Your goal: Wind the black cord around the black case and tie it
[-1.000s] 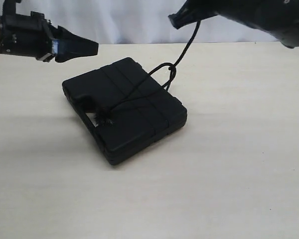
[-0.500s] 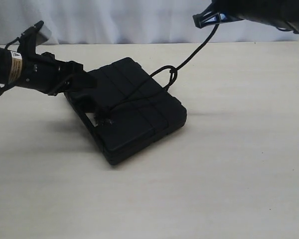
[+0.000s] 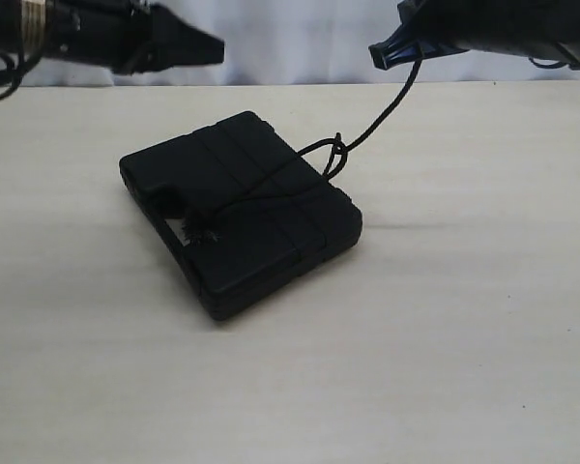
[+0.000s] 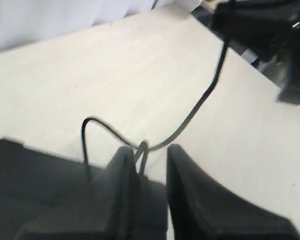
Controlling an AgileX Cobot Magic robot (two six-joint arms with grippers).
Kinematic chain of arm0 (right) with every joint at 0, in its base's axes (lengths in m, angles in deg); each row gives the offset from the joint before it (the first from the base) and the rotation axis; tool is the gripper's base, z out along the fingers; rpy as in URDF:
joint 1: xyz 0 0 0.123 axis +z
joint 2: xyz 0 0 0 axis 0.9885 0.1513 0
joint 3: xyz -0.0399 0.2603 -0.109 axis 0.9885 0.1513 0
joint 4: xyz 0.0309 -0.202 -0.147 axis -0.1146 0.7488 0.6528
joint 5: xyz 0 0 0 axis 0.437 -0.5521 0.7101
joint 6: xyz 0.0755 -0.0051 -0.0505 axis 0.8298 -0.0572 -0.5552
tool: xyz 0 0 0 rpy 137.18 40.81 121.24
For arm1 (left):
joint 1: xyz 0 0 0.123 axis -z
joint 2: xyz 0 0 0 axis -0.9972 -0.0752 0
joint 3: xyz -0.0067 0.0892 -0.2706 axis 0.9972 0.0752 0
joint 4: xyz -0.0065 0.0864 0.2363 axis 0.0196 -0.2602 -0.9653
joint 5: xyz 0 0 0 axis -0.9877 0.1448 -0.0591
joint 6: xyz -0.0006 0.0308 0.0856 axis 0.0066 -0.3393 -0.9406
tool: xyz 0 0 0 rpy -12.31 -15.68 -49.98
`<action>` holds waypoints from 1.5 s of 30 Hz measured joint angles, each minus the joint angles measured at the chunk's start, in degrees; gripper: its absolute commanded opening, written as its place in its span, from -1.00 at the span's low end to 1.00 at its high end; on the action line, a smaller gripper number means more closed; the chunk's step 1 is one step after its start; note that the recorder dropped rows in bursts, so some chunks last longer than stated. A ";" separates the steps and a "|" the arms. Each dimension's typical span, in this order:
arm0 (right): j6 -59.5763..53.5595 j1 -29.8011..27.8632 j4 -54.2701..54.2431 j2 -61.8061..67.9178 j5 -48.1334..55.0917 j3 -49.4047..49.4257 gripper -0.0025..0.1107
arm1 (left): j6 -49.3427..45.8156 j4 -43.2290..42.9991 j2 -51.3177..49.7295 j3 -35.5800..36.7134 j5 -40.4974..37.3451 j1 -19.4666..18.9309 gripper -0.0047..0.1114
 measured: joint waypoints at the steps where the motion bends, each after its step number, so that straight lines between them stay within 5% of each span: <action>1: 0.00 0.00 0.00 0.00 -0.09 0.00 -0.88 | -0.60 0.00 0.61 -3.40 0.15 2.37 -0.92; 6: 0.00 0.00 0.00 0.00 -0.42 0.00 -0.88 | -12.14 0.00 1.10 -9.13 -9.53 6.09 -0.92; 11: 0.00 0.00 0.00 0.00 -0.52 0.00 -0.88 | -18.93 2.32 0.64 -9.29 -54.76 6.18 -0.92; 14: 0.00 0.00 0.00 0.00 -0.85 0.00 -0.88 | -33.79 20.16 -0.90 -9.28 -65.47 5.59 -0.92; 20: 0.00 0.00 0.00 0.00 -0.95 0.00 -0.88 | -87.24 70.42 -5.48 -17.59 -89.39 4.62 -0.92; 22: 0.00 0.00 0.00 0.00 -0.95 0.00 -0.88 | -98.87 89.03 -6.69 -21.19 -101.69 3.57 -0.92; 25: 0.00 0.00 0.00 0.00 -0.33 0.00 -0.88 | -102.23 101.79 -6.93 -20.35 -111.32 3.68 -0.92; 31: 0.00 0.00 0.00 0.00 1.13 0.00 -0.88 | -95.48 103.62 -7.39 -7.27 -108.26 5.14 -0.91; 38: 0.00 0.00 0.00 0.00 2.01 0.00 -0.88 | -94.90 104.54 -7.74 -2.66 -97.58 6.88 -0.02; 45: 0.00 0.00 0.00 0.00 2.01 0.00 -0.88 | -92.46 107.86 -17.53 -2.43 -91.97 10.07 -0.02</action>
